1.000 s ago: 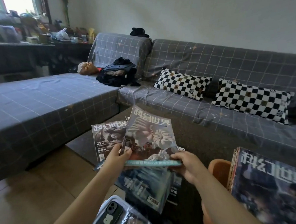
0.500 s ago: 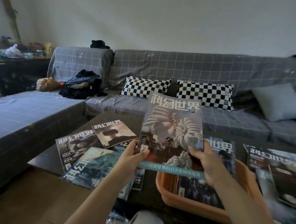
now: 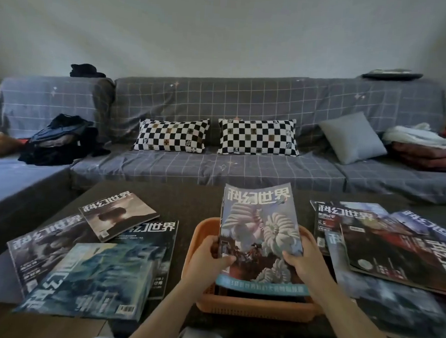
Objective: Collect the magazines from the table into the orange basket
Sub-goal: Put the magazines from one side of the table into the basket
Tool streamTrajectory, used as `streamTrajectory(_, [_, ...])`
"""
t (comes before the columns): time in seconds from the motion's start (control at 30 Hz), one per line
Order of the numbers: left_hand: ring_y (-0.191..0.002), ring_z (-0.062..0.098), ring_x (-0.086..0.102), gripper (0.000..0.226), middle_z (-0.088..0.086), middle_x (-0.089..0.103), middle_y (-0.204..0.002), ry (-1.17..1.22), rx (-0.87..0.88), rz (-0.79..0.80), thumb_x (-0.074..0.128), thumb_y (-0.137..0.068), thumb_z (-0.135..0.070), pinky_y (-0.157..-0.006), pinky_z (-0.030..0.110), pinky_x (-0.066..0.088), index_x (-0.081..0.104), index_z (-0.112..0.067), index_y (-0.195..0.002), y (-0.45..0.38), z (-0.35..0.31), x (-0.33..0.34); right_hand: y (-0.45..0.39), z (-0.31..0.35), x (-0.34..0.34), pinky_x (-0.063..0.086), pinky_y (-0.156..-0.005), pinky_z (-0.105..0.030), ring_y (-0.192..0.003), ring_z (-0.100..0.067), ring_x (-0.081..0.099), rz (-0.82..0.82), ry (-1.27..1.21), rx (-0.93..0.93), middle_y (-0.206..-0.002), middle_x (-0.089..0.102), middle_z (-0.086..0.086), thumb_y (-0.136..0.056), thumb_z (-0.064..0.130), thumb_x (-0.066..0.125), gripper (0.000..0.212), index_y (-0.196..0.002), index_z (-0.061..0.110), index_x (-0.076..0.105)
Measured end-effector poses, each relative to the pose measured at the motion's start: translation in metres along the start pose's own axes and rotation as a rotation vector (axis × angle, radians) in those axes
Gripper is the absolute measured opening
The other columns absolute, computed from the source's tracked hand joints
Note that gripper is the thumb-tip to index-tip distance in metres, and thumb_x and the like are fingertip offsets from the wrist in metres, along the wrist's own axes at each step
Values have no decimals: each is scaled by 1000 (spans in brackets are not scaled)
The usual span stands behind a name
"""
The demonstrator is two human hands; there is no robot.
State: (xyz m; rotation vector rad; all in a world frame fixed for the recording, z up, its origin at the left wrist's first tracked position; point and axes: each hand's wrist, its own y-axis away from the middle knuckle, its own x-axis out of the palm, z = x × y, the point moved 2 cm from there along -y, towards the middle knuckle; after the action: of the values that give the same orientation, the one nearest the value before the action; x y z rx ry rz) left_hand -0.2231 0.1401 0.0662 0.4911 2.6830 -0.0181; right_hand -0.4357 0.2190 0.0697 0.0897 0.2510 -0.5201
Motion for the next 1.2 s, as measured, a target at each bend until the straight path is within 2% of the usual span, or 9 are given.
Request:
streamTrajectory(0.1, [-68,-5,60,32,-18,62,-82,-228,5,-60,72,-80,-35,-47,9,40,46,-38,-99,4,0,3,4,-4,-1,46,-95,-36,-113,-20,53,-17,172,-50,-122,50,2,-88,12,61,57,-138,19,36])
streamTrajectory(0.2, [-63,-8,57,32,-18,60,-79,-308,20,-100,68,-84,-31,-41,6,38,46,-35,-106,4,-1,3,5,-2,0,46,-74,-27,-89,-21,59,-66,371,-95,-101,57,-2,-87,16,61,36,-121,13,50])
streamTrajectory(0.3, [-71,-5,60,31,-18,61,-86,-342,40,-122,65,-87,-29,-53,9,44,53,-28,-116,5,0,3,5,-4,1,44,-63,-18,-86,-18,60,-88,467,-84,-100,62,-4,-82,20,67,29,-108,10,58])
streamTrajectory(0.47, [-88,7,64,28,-8,58,-116,-421,23,-134,60,-90,-35,-80,30,56,58,-27,-117,5,0,3,1,-12,4,46,-80,-27,-103,-24,56,-104,489,-5,-122,52,-14,-79,21,69,43,-117,10,53])
streamTrajectory(0.6, [-66,2,65,11,-10,69,-81,-436,56,-115,56,-93,-31,-58,15,50,67,-29,-96,3,2,3,0,-12,4,40,-53,-20,-67,-18,58,-87,418,2,-78,62,-10,-83,21,62,12,-87,10,62])
streamTrajectory(0.67, [-52,1,59,18,-8,66,-65,-455,68,-139,55,-93,-29,-43,9,36,69,-26,-83,4,2,2,1,-13,3,38,-49,-21,-56,-14,54,-34,408,51,-63,58,-2,-87,26,56,19,-74,13,60])
streamTrajectory(0.87, [-38,2,46,36,-5,55,-48,-519,65,-186,52,-94,-32,-35,12,30,65,-18,-64,3,5,4,1,-19,-2,39,-68,-29,-79,-20,53,-38,410,151,-88,59,-8,-84,24,62,27,-101,3,62])
streamTrajectory(1.03, [-40,1,48,28,-7,57,-52,-503,58,-200,52,-94,-35,-35,10,28,65,-22,-73,7,2,4,3,-15,-1,37,-50,-24,-57,-13,54,-46,341,130,-68,60,-1,-84,37,59,29,-92,10,62])
streamTrajectory(1.2, [-66,-8,50,29,-10,66,-98,-373,183,-267,55,-93,-33,-55,12,38,58,-20,-119,16,-6,0,11,1,0,52,-66,-24,-82,-10,64,-111,228,-63,-96,67,2,-83,23,65,33,-115,16,58])
